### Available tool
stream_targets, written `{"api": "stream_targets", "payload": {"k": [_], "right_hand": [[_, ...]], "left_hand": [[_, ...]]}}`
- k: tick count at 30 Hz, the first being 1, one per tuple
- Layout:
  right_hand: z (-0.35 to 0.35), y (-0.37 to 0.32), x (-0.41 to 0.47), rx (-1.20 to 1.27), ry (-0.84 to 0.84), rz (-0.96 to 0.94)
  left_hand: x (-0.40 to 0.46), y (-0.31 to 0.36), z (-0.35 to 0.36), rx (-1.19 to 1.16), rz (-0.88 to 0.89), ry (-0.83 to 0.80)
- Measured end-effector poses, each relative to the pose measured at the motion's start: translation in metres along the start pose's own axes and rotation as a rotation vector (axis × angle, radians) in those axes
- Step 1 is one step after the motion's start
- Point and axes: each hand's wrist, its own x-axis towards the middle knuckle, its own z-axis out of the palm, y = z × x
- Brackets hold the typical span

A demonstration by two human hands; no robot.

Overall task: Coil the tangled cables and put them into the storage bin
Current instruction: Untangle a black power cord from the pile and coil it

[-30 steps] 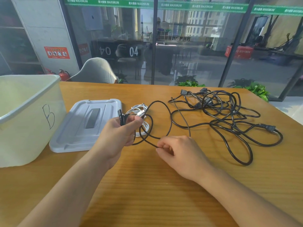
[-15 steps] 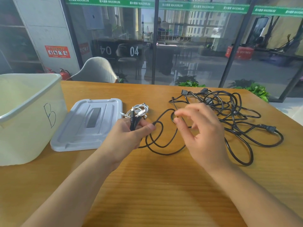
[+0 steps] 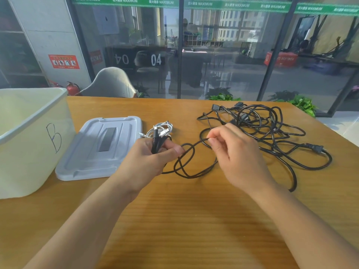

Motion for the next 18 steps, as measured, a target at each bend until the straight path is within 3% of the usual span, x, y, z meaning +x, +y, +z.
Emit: {"api": "stream_targets", "payload": {"k": [4,8,18], "right_hand": [[-0.004,0.010,0.002,0.045,0.025,0.183],[0.001,0.006,0.002,0.143,0.008,0.265],[-0.002,0.004,0.006,0.700,0.100,0.375]], "left_hand": [[0.000,0.001,0.002,0.007,-0.010,0.051],[0.001,0.002,0.007,0.178,0.051,0.124],[0.001,0.005,0.006,0.258,0.125,0.105]]}}
